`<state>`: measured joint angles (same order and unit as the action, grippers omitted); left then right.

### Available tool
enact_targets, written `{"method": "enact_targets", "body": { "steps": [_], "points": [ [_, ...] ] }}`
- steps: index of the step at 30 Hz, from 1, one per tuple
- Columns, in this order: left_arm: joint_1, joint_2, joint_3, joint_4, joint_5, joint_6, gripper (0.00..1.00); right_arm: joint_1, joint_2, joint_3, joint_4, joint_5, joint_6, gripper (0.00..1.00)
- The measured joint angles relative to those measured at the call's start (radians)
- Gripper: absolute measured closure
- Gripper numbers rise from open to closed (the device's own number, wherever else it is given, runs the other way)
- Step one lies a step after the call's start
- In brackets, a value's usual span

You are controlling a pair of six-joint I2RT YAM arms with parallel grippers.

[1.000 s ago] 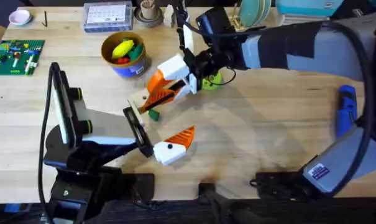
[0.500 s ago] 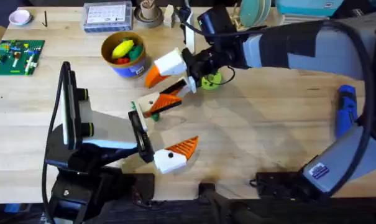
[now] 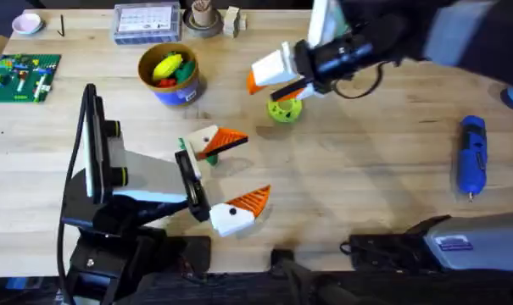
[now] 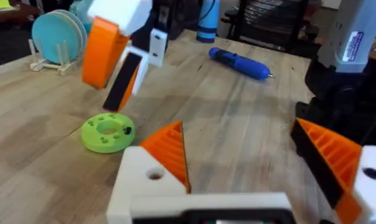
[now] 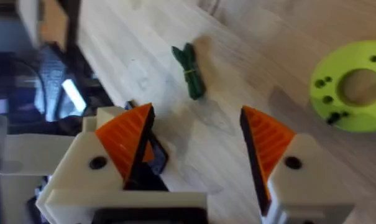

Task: Pick up the gripper from the table and insert it into the empty holder that is missing its gripper. Then pick up a screw, insert it into the mounting hole, and use the screwdriver to tighten it. Finally, clean up the table by picking up the vegetable and placing it into the bucket.

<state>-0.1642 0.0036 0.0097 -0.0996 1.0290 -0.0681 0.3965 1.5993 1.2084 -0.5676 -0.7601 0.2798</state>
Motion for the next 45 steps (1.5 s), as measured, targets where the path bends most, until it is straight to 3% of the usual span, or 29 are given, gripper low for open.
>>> {"method": "enact_targets", "body": {
  "steps": [8, 9, 12, 18, 23, 34, 45],
  "points": [
    [0.000, 0.000, 0.000, 0.000, 0.000, 0.000, 0.007, -0.018, -0.306, 0.032, -0.286, 0.491, -0.248, 0.129],
    [0.000, 0.000, 0.000, 0.000, 0.000, 0.000, 0.008, -0.018, -0.415, 0.033, -0.311, 0.673, -0.292, 0.128],
    [0.000, 0.000, 0.000, 0.000, 0.000, 0.000, 0.008, -0.018, -0.450, 0.034, -0.310, 0.735, -0.308, 0.128],
    [0.000, 0.000, 0.000, 0.000, 0.000, 0.000, 0.008, -0.018, -0.452, 0.035, -0.320, 0.773, -0.323, 0.126],
    [0.000, 0.000, 0.000, 0.000, 0.000, 0.000, 0.008, -0.018, -0.428, 0.034, -0.336, 0.720, -0.330, 0.126],
    [0.000, 0.000, 0.000, 0.000, 0.000, 0.000, 0.007, 0.055, -0.175, -0.009, -0.269, 0.653, -0.301, 0.126],
    [0.000, 0.000, 0.000, 0.000, 0.000, 0.000, 0.008, 0.081, -0.015, -0.067, -0.086, 0.646, -0.253, 0.126]
  ]
}}
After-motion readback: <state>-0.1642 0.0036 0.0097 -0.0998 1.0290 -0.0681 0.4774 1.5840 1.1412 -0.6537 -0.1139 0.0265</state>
